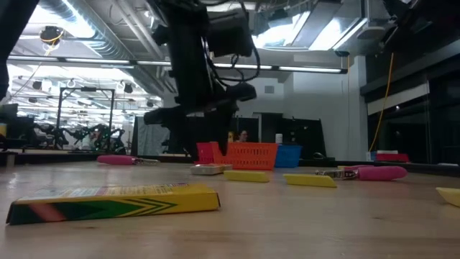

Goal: Pick & Place School Supplies
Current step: Put the yellow crayon box into the red bin

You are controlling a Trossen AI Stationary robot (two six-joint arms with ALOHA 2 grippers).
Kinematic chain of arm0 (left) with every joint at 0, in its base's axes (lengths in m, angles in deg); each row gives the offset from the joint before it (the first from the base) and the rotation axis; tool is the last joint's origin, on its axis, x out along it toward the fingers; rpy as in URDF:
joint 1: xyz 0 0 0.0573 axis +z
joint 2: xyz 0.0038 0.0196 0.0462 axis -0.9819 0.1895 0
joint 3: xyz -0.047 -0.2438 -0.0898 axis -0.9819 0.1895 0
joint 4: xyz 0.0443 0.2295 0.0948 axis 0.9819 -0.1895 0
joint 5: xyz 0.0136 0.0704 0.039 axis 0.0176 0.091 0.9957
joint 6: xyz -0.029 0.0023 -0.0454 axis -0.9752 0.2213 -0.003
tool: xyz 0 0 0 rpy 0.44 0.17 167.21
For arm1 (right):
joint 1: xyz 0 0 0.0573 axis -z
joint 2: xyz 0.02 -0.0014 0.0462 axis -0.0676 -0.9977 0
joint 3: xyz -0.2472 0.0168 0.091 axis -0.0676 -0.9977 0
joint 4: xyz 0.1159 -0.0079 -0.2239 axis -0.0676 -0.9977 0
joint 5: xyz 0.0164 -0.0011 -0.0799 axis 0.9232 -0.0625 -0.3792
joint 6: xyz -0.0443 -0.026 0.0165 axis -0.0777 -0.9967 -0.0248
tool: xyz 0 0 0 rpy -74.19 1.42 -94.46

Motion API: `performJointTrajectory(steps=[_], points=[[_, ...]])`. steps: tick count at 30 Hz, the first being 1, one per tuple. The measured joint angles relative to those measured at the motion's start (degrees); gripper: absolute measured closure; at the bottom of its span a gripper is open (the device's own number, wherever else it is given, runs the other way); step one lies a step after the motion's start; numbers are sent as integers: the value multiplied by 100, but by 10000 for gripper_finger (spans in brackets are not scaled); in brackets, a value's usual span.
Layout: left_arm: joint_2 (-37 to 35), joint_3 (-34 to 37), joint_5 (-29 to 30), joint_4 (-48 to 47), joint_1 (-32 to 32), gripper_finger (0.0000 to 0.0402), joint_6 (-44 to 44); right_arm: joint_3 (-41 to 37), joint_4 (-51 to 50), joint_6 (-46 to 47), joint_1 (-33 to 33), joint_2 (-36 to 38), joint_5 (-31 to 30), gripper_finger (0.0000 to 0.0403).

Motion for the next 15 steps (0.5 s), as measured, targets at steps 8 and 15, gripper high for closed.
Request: performJointTrajectory(steps=[8, 15], points=[[41, 0, 14, -226, 213, 178, 761, 115, 22, -40, -5, 0, 103, 198], [75, -2, -38, -34, 237, 178, 784, 190, 8, -156, -5, 0, 210, 198]])
